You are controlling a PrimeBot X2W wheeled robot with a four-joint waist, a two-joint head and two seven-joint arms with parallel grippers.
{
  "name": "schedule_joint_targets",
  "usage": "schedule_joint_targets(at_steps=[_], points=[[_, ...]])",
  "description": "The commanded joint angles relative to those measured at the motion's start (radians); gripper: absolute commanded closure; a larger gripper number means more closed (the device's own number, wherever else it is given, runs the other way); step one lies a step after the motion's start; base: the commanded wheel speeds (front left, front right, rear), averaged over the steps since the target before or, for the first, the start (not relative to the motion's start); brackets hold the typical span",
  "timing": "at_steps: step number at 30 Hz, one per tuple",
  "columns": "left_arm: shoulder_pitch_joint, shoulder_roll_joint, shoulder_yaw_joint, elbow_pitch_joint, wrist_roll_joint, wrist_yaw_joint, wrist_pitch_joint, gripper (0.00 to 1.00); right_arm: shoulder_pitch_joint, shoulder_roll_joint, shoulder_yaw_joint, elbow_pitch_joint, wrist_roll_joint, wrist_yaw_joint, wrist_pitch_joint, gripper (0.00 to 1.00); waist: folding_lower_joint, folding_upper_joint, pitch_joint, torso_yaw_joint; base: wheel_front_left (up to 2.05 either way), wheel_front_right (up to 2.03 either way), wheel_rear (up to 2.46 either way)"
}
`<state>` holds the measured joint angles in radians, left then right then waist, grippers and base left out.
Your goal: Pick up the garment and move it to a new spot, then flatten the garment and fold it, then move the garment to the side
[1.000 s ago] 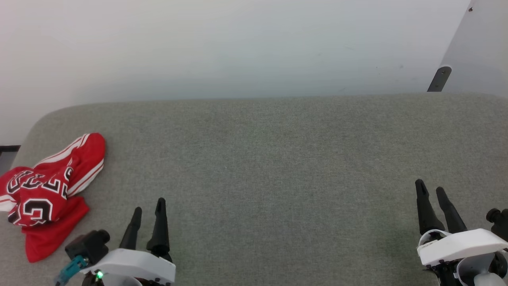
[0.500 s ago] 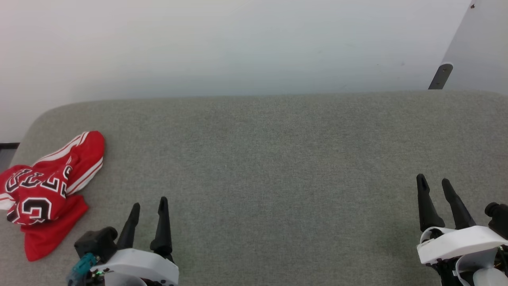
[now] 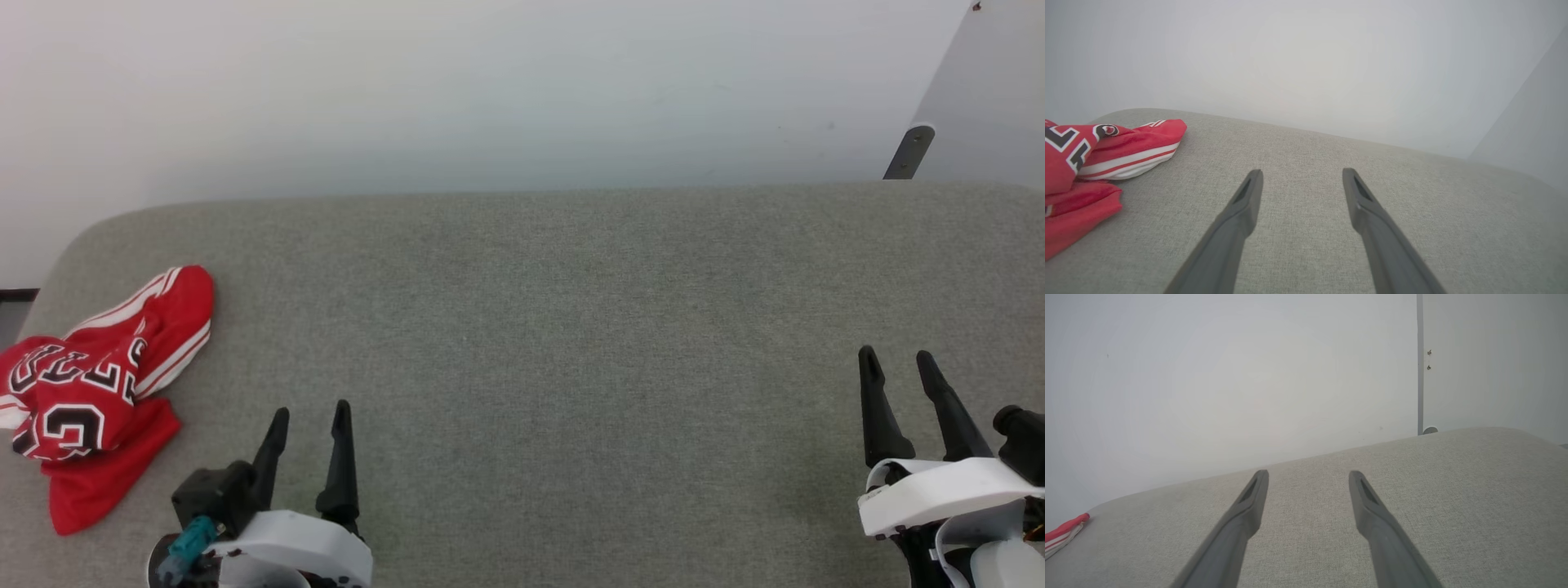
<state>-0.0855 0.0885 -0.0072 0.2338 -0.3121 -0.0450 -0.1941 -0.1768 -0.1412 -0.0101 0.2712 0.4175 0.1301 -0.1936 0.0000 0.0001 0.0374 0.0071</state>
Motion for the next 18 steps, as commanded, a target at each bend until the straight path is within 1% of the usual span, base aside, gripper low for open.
schedule_joint_targets(at_steps=[1,18], points=[[-0.012,0.004,0.0,0.0,0.028,0.0,-0.01,0.0,-0.019,0.0,-0.006,-0.009,-0.027,0.001,-0.01,0.0,0.0,-0.0001,-0.001,-0.001,0.0,0.0,0.0],[-0.012,-0.005,0.015,0.026,0.134,-0.019,-0.042,0.0,-0.015,-0.001,-0.042,-0.011,-0.112,0.001,-0.043,0.0,0.0,-0.0001,0.001,-0.004,0.0,0.0,0.0]])
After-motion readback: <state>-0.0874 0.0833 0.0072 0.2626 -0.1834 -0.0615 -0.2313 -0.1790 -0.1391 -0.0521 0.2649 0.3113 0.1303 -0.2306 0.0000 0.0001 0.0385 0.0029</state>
